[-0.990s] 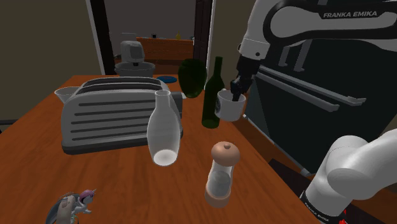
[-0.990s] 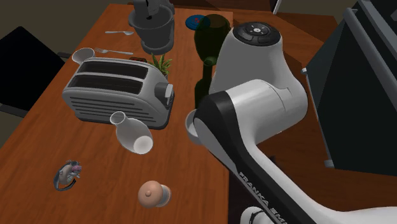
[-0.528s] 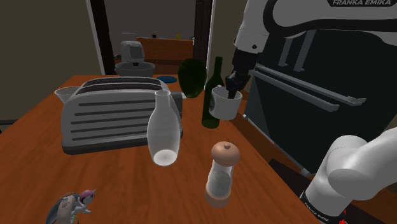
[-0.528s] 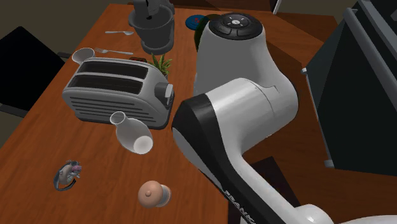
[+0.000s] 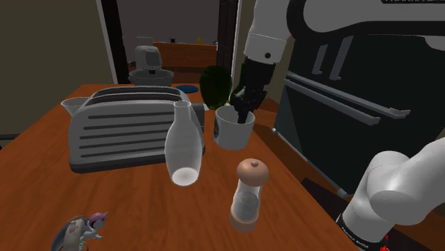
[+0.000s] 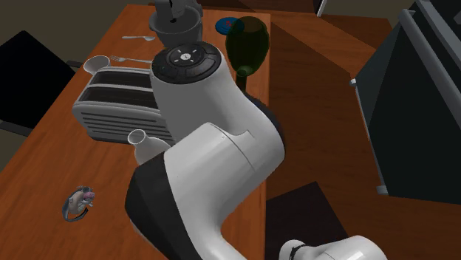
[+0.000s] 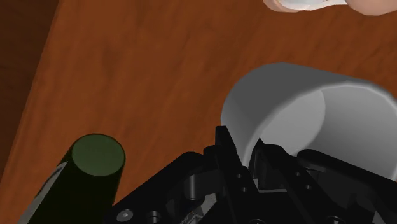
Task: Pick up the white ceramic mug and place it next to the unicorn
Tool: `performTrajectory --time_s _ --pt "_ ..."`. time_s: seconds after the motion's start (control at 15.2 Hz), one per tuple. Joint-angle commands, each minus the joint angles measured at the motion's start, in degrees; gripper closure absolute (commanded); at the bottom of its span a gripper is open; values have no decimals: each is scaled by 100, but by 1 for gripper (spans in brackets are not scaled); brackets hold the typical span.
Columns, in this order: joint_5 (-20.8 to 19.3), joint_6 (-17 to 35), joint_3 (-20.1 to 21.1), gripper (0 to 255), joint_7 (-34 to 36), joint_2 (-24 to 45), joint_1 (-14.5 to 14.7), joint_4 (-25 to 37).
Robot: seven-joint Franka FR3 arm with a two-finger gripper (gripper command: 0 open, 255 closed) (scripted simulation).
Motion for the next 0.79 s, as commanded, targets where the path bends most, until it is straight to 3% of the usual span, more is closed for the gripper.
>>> performTrajectory --time_s 0.0,0.4,0.73 --pt "36 21 254 255 312 158 53 178" --pt "-40 109 1039 255 1245 821 139 848" --pt "-377 140 1751 255 2124 1600 182 1593"
